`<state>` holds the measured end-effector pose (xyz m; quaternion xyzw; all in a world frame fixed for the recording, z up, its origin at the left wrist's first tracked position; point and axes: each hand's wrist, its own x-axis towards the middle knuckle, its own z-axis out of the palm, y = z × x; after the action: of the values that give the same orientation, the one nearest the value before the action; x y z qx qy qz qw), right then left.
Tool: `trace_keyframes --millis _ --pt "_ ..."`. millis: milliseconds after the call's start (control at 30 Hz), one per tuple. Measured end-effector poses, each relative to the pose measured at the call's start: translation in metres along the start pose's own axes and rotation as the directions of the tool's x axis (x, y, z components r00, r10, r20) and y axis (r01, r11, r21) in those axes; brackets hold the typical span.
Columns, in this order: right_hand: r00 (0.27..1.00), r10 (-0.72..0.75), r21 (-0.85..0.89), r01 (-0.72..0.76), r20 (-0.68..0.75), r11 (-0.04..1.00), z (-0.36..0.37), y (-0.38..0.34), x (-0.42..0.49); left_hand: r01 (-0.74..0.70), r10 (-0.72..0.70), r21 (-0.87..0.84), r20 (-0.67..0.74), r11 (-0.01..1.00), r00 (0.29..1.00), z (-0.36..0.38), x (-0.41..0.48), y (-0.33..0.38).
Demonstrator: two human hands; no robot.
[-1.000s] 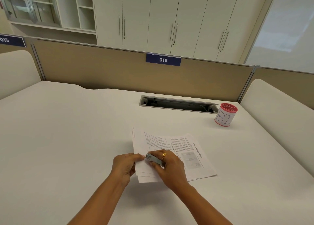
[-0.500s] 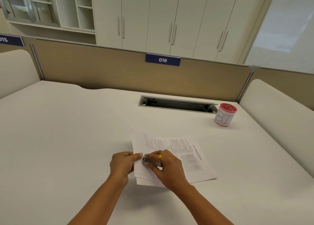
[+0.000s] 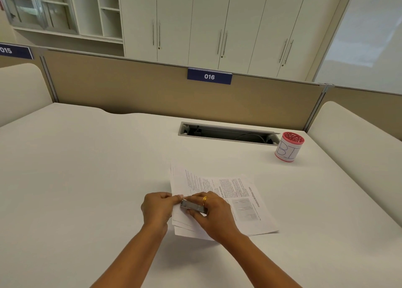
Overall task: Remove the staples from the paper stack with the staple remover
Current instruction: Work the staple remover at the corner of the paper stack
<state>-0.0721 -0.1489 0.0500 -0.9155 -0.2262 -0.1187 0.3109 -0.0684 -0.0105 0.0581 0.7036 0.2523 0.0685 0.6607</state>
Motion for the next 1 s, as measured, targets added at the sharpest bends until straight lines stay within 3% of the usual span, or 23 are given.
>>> trace_keyframes --millis 233,467,1000 --pt "0.992 -0.1 -0.031 0.098 -0.074 0.995 0.002 -0.003 -0.001 -0.001 0.0 -0.023 -0.046 1.0 0.999 0.001 -0.003 -0.001" --pt "0.943 -0.27 -0.167 0.239 -0.196 0.957 0.005 -0.005 -0.002 0.048 -0.055 -0.077 -0.083 0.996 0.995 0.002 -0.006 -0.002" --pt "0.845 -0.486 -0.414 0.369 -0.225 0.832 0.016 0.001 -0.007 0.149 -0.168 -0.146 -0.122 0.978 0.978 0.007 -0.008 -0.007"
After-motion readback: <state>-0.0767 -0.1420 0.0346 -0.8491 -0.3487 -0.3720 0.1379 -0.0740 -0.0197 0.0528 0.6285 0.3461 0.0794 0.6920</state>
